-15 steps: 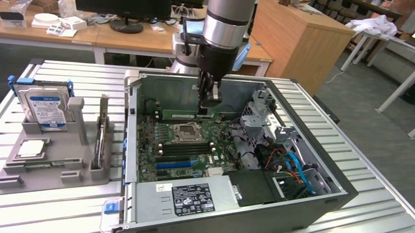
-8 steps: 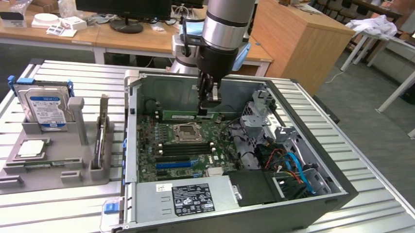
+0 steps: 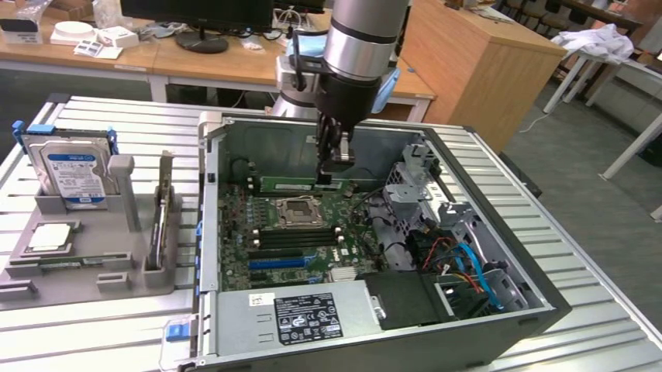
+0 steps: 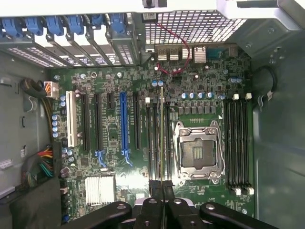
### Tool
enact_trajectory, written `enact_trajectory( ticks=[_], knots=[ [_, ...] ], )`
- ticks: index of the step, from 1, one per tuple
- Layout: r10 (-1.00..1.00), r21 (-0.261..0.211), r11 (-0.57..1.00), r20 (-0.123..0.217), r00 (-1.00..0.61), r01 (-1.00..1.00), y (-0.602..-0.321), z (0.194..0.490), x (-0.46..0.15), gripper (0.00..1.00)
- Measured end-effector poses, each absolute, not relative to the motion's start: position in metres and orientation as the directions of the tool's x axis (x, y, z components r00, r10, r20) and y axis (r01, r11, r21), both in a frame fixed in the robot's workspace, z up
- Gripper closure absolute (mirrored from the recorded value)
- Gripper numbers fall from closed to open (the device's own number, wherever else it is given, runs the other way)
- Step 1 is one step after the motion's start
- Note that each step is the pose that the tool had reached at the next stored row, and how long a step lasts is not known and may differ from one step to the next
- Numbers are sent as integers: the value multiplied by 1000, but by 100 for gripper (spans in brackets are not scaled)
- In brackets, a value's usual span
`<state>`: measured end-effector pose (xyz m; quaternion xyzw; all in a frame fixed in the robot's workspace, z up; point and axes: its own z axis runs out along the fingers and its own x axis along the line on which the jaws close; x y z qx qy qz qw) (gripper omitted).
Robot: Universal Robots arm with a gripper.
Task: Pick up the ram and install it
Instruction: 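Pick up the ram and move it above insertion slot, then insert the ram into the slot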
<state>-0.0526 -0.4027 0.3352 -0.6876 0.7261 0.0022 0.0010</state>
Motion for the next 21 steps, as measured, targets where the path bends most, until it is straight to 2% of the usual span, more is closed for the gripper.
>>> enact_trajectory(
  ticks=[21],
  knots=[
    [-999,2,54,-4,-54,-999,-403,330,-45,88]
  ],
)
